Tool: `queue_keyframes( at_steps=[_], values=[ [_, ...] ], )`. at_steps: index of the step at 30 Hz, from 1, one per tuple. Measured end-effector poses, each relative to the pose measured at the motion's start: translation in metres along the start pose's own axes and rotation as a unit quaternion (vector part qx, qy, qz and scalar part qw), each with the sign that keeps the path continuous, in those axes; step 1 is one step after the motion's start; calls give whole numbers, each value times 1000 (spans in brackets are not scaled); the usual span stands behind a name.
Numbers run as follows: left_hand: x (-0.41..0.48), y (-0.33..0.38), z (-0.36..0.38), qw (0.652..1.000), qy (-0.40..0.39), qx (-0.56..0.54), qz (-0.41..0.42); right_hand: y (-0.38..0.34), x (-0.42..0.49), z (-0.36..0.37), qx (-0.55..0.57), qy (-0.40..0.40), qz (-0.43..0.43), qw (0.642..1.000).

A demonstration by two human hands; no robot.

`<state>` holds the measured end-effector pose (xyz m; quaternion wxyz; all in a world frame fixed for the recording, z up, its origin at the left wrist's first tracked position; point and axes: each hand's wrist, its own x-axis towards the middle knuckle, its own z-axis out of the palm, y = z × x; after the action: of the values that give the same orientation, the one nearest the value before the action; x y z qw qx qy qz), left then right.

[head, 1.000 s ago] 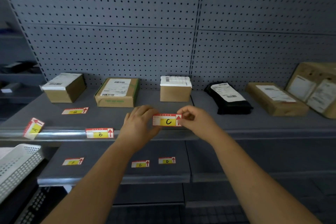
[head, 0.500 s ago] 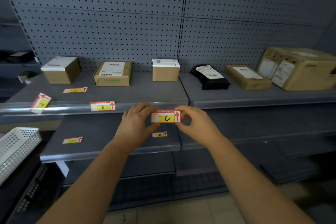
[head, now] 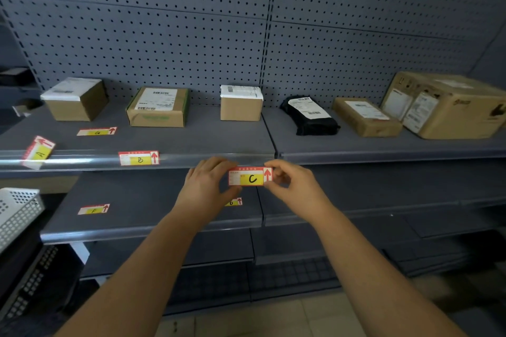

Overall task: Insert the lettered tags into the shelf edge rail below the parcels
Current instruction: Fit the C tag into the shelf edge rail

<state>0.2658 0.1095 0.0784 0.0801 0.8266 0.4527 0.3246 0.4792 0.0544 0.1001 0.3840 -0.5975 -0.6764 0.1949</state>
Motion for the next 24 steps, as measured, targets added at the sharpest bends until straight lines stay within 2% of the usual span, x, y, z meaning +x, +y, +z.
queue_keyframes(
  at_steps=[7, 14, 24],
  values=[
    [38, -11, 26, 999, 4, 18, -35, 32, 53, -11, 56, -6, 33, 998],
    [42, -25, 48, 995, 24, 54, -77, 56, 103, -16, 47, -21, 9, 999],
    [54, -29, 66, 992, 24, 91, -82, 69, 116, -18, 52, -11, 21, 998]
  ],
)
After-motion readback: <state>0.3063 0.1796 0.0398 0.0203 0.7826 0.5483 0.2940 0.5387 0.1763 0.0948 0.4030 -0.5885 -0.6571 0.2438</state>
